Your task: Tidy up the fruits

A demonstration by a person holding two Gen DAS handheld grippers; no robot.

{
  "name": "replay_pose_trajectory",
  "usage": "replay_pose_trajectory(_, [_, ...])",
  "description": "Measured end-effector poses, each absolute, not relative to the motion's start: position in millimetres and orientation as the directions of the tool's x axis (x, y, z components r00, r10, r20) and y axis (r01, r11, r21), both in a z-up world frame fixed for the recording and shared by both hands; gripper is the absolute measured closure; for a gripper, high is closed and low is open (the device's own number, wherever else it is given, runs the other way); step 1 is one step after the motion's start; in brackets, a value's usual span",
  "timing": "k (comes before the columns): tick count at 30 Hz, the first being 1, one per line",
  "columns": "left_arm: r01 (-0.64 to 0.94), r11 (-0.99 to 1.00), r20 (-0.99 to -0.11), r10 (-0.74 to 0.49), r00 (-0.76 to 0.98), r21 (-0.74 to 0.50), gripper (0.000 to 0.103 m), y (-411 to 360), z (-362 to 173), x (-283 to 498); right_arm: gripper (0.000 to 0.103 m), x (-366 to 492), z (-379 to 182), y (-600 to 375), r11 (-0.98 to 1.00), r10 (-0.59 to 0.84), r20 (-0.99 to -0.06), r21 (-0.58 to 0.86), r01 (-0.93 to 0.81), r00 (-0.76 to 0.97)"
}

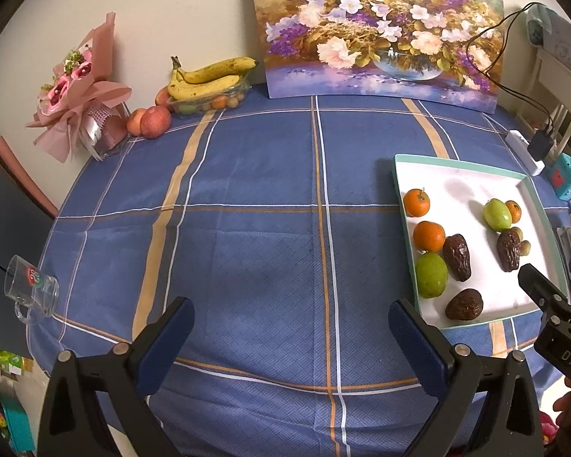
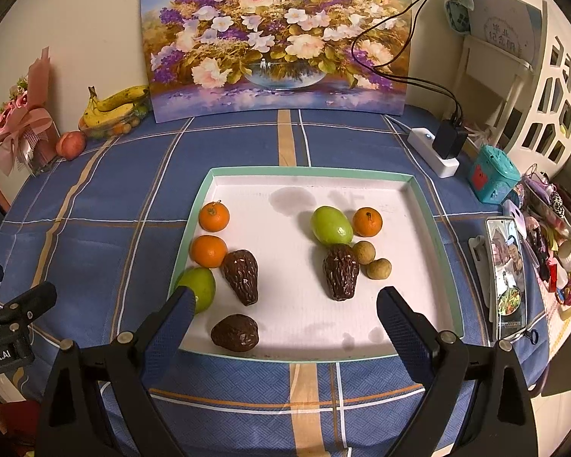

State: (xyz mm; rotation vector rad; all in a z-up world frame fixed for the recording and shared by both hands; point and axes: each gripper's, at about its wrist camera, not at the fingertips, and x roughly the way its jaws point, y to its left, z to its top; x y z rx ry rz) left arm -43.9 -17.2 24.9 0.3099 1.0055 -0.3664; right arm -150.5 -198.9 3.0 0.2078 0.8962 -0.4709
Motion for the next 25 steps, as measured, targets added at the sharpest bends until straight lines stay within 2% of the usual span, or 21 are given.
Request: replay_pose_trajectory(25, [0.434, 0.899, -0.857, -0.177, 0.483, 0.058, 0.000, -11.8, 27.1, -43.2, 0.007, -150.3, -0.6, -197.8, 0.879, -0.304, -0.795, -0.021, 0.477, 0.525])
